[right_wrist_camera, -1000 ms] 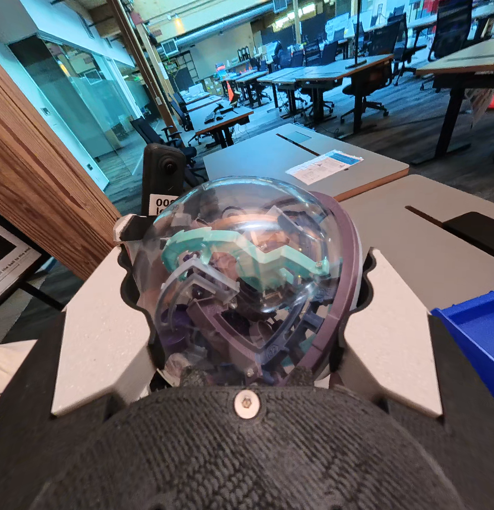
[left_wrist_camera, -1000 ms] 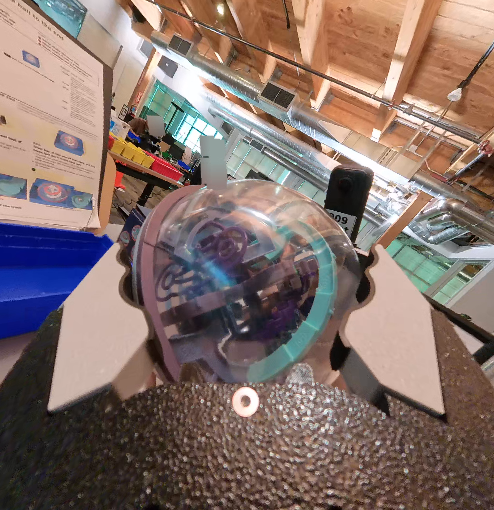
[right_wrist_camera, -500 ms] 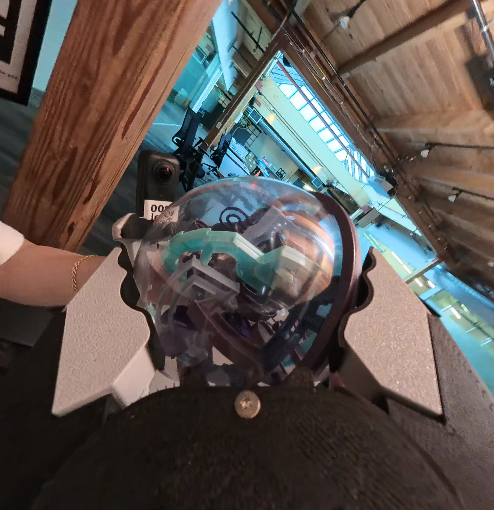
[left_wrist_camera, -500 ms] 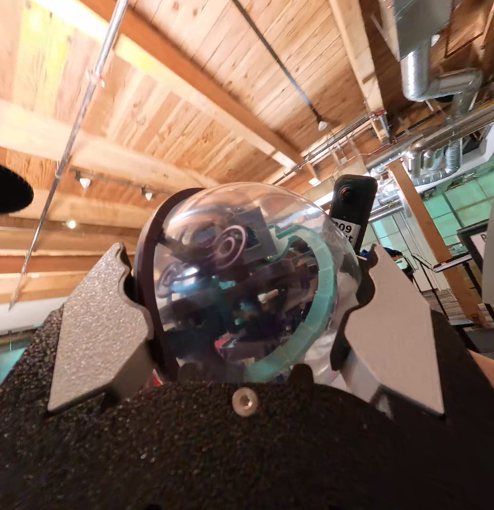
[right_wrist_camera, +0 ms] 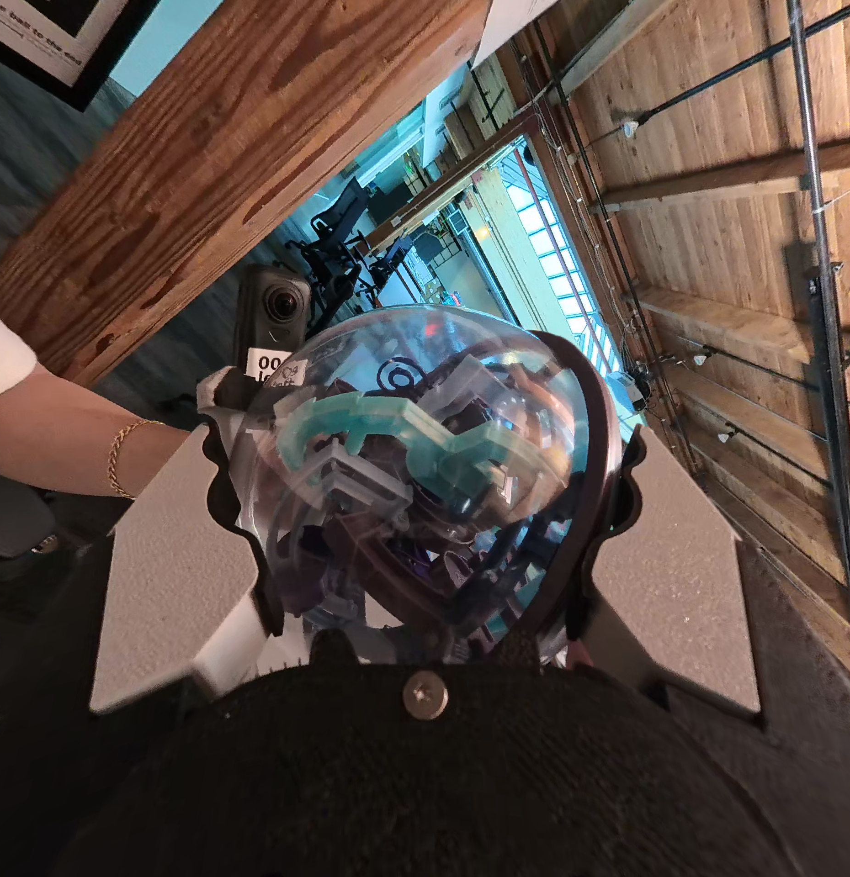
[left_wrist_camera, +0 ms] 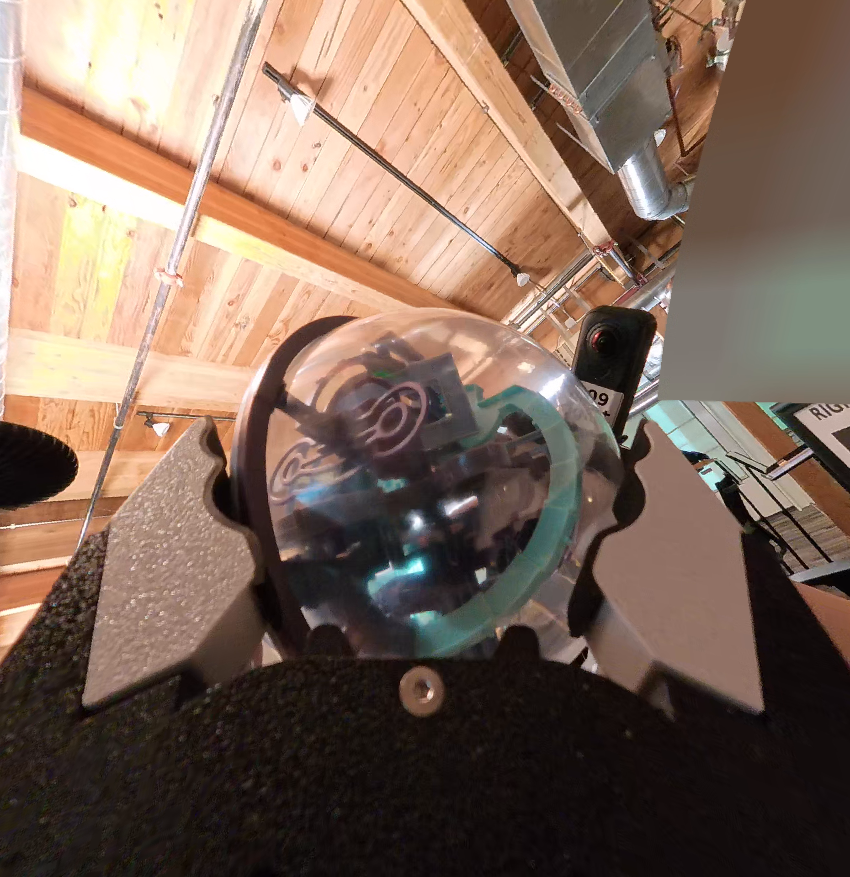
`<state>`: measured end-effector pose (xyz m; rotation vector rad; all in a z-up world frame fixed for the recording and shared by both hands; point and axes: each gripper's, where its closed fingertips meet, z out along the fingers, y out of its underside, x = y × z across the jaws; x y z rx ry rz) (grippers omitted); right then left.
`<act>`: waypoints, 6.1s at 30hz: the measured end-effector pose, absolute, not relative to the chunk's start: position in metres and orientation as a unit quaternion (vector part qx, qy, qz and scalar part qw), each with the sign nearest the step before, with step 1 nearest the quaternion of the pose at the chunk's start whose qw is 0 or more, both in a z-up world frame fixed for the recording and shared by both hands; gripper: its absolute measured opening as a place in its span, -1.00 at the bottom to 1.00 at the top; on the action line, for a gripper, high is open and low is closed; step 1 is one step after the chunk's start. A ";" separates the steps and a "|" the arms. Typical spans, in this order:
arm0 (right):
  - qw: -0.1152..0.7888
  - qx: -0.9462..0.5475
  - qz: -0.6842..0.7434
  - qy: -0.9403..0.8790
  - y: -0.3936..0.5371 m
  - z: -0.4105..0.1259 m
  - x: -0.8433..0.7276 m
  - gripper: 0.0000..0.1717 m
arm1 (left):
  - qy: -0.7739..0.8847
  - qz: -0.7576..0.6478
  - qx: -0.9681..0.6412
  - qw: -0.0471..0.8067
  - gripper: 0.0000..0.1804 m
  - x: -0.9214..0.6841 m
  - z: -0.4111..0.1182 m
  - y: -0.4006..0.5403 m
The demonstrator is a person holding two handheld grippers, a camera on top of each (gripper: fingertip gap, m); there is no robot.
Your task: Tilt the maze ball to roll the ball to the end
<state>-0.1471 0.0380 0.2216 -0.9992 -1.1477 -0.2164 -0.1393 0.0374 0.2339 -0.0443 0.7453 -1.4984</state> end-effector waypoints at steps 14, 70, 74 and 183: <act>0.721 -0.482 -0.079 -0.492 0.046 0.225 -0.146 0.84 | 0.332 -0.682 -0.056 0.650 0.74 -0.137 0.237 0.045; 0.734 -0.502 -0.028 -0.456 0.054 0.222 -0.133 0.83 | 0.345 -0.676 -0.119 0.640 0.74 -0.124 0.235 0.054; 0.734 -0.505 -0.025 -0.453 0.055 0.222 -0.132 0.83 | 0.345 -0.677 -0.124 0.638 0.74 -0.123 0.235 0.055; 0.601 -0.747 0.281 -0.039 0.159 -0.154 0.029 0.55 | 0.384 -0.637 -0.661 0.101 0.50 0.030 -0.174 0.170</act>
